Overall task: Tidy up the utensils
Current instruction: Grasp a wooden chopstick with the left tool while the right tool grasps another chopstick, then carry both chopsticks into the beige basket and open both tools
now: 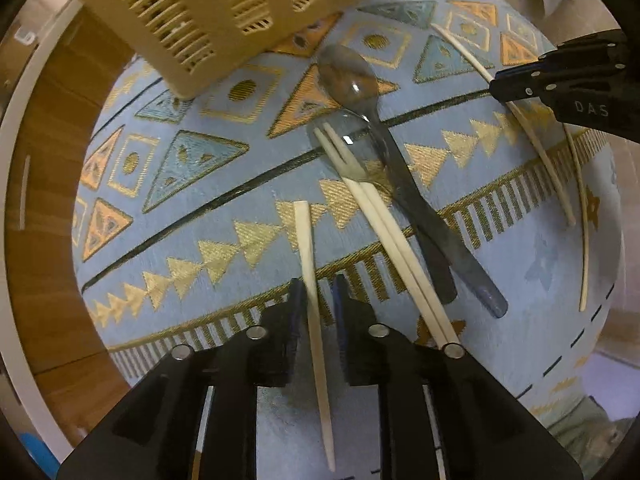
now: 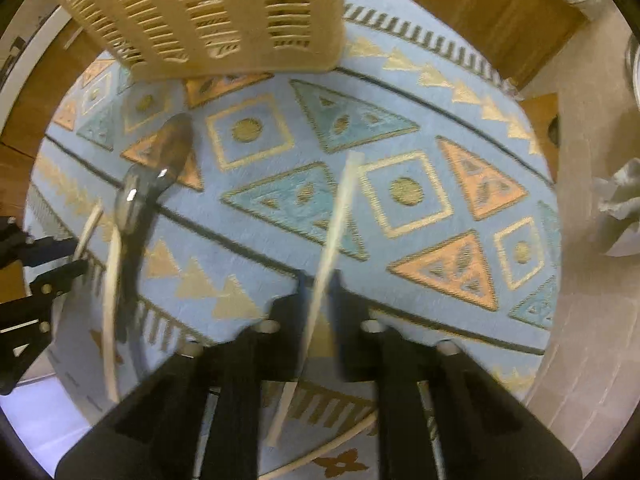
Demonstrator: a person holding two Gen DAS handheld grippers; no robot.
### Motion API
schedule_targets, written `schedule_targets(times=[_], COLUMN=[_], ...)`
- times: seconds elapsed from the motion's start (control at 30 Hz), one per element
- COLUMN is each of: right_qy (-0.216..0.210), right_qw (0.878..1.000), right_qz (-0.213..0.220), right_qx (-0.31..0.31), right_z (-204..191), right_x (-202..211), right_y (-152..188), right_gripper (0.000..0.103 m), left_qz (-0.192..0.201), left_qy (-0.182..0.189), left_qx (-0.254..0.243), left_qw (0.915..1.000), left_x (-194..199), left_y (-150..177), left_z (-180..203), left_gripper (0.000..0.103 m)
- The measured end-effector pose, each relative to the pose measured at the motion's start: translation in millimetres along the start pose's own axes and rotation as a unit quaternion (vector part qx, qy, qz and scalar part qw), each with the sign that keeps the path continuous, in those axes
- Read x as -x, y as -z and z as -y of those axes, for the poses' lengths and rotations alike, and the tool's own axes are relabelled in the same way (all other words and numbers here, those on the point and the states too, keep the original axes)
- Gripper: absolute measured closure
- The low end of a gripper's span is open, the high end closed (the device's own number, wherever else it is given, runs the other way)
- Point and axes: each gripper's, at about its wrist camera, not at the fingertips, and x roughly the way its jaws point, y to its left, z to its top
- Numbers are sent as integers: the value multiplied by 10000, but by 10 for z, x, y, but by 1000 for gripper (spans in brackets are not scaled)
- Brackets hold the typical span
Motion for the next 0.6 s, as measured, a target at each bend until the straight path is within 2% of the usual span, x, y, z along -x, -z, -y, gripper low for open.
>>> schedule_targets(times=[0.07, 0.17, 0.23, 0.33, 0.37, 0.43, 0.47, 0.53, 0.6], right_qy=[-1, -214, -383, -687, -809, -1095, -1165, -1387, -1715], right_qw=[10000, 9997, 9988, 9960, 9945, 9895, 9874, 9781, 9630], right_qz=[43, 140, 298, 575, 661, 939, 1068, 1549, 2079], right_qx=[31, 10, -29, -64, -65, -35, -4, 28, 36], right_z=[-16, 26, 61, 148, 152, 139, 106, 83, 71], right_x=[5, 23, 87, 258, 315, 477, 553, 761, 982], right_y=[-1, 41, 80, 180, 192, 223, 235, 286, 336], right_gripper=[99, 99, 99, 99, 99, 99, 99, 99, 99], left_qz=[26, 239, 607, 1331, 1662, 2210, 2636, 3190, 3675], left_qy=[-89, 30, 148, 469, 579, 468, 309, 218, 179], left_qx=[31, 235, 364, 743, 808, 946, 979, 967, 1073], left_qw=[10000, 9994, 9974, 9872, 9811, 9696, 9591, 9426, 9236], left_x=[-46, -3, 94, 345, 465, 678, 829, 1023, 1215], left_y=[-86, -60, 7, 81, 111, 153, 188, 262, 299], left_z=[85, 46, -43, -170, -194, -237, -235, -229, -182], left_gripper=[99, 99, 99, 99, 99, 99, 99, 99, 99])
